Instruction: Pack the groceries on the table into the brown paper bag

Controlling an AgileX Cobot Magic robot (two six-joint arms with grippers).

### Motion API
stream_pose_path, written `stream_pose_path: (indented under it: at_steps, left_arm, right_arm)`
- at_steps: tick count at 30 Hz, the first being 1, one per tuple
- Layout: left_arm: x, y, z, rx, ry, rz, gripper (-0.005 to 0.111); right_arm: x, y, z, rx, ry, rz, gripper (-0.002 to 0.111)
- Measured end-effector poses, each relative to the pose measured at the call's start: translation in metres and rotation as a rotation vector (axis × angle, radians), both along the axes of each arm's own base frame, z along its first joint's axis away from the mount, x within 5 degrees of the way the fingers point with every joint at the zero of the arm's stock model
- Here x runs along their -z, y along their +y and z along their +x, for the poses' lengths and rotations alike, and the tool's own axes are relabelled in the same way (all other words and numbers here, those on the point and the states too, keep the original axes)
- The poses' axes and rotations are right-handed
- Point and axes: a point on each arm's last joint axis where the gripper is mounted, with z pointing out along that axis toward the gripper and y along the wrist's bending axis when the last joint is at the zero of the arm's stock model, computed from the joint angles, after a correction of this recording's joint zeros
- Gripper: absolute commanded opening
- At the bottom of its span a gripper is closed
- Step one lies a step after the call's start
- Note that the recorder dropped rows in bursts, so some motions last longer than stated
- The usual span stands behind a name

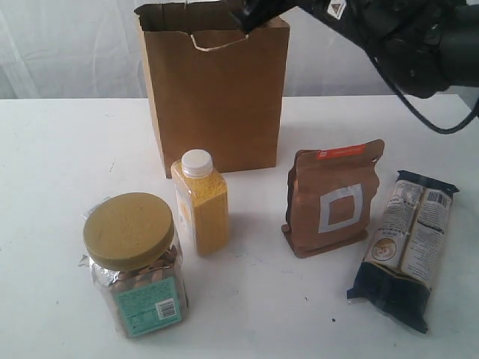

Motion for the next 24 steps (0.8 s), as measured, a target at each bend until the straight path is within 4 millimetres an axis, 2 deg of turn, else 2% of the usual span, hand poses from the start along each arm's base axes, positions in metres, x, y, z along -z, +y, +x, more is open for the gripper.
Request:
stream_pose_path:
  at_steps: [2,5,7,8,9,11,13,14,17,20,24]
  left_arm:
    - [0.000,0.000,0.000,0.000,0.000,0.000,0.000]
    - [0.000,0.000,0.000,0.000,0.000,0.000,0.000]
    - [0.000,0.000,0.000,0.000,0.000,0.000,0.000]
    - [0.000,0.000,0.000,0.000,0.000,0.000,0.000]
    - [0.000,0.000,0.000,0.000,0.000,0.000,0.000]
    - [0.000,0.000,0.000,0.000,0.000,0.000,0.000]
    - [0.000,0.000,0.000,0.000,0.000,0.000,0.000]
    - [0.000,0.000,0.000,0.000,0.000,0.000,0.000]
    - [0.000,0.000,0.000,0.000,0.000,0.000,0.000]
    - [0.000,0.000,0.000,0.000,0.000,0.000,0.000]
    - [0.000,0.000,0.000,0.000,0.000,0.000,0.000]
  right_arm:
    - [-0.017,-0.009,-0.009,-0.015,0.120,0.136,0.000]
    - [-0.044,-0.031,-0.020,-0.020,0.156,0.288,0.000]
    - [-0.063,-0.056,-0.027,0.013,0.148,0.389,0.000]
    - [-0.071,-0.079,-0.027,0.069,0.169,0.471,0.000]
    - [-0.071,-0.102,-0.021,0.123,0.208,0.567,0.000]
    - [-0.059,-0.141,-0.004,0.188,0.302,0.722,0.000]
    - [-0.045,-0.165,0.021,0.123,0.402,0.804,0.000]
    - [-0.038,-0.170,0.036,0.012,0.462,0.831,0.000]
    - [-0.026,-0.159,0.068,-0.275,0.575,0.747,0.000]
    - [-0.011,-0.152,0.091,-0.388,0.623,0.677,0.000]
    - [-0.001,-0.153,0.118,-0.446,0.609,0.654,0.000]
